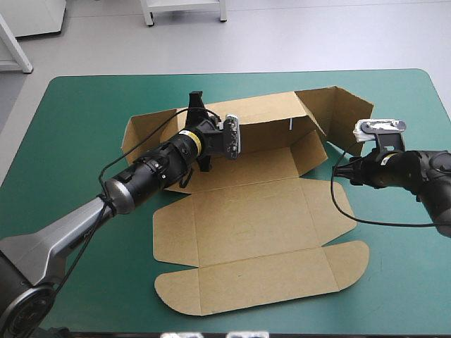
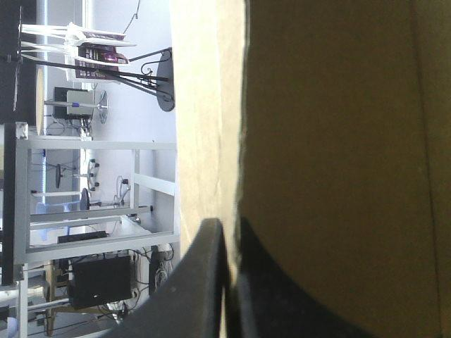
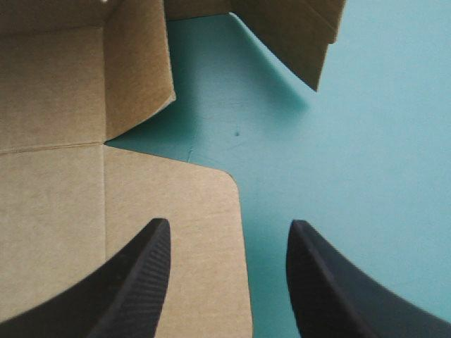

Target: Fold the box

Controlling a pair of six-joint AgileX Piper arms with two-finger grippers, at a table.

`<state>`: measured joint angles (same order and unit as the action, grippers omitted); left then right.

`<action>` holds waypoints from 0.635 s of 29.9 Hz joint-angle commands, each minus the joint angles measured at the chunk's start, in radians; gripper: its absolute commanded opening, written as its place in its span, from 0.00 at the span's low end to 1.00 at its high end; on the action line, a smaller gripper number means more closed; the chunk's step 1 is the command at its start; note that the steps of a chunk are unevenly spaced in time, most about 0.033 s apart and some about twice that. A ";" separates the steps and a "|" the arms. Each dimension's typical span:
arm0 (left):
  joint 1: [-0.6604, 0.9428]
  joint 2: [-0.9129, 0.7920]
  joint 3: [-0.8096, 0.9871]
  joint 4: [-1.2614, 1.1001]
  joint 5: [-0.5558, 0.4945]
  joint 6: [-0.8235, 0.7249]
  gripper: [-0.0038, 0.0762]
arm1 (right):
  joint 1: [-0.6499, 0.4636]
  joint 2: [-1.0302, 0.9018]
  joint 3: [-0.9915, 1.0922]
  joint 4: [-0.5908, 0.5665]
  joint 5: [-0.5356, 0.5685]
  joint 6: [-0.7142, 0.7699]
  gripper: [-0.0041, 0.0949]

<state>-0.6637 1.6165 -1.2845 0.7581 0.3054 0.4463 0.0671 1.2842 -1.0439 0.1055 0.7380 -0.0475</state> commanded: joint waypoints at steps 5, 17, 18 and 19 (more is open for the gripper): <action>-0.014 -0.032 -0.015 -0.009 -0.018 -0.098 0.04 | -0.028 0.069 -0.100 0.069 0.034 -0.078 0.53; -0.014 -0.032 -0.015 -0.004 0.000 -0.091 0.04 | -0.028 0.259 -0.631 0.086 0.069 -0.118 0.45; -0.014 -0.032 -0.015 0.000 0.000 -0.091 0.04 | -0.028 0.301 -0.711 0.086 0.077 -0.111 0.44; -0.014 -0.032 -0.015 0.008 0.000 -0.091 0.04 | -0.028 0.332 -0.766 0.086 0.084 -0.106 0.44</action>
<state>-0.6704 1.6165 -1.2845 0.7831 0.3118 0.3794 0.0495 1.5722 -1.6335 0.1865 0.8496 -0.1531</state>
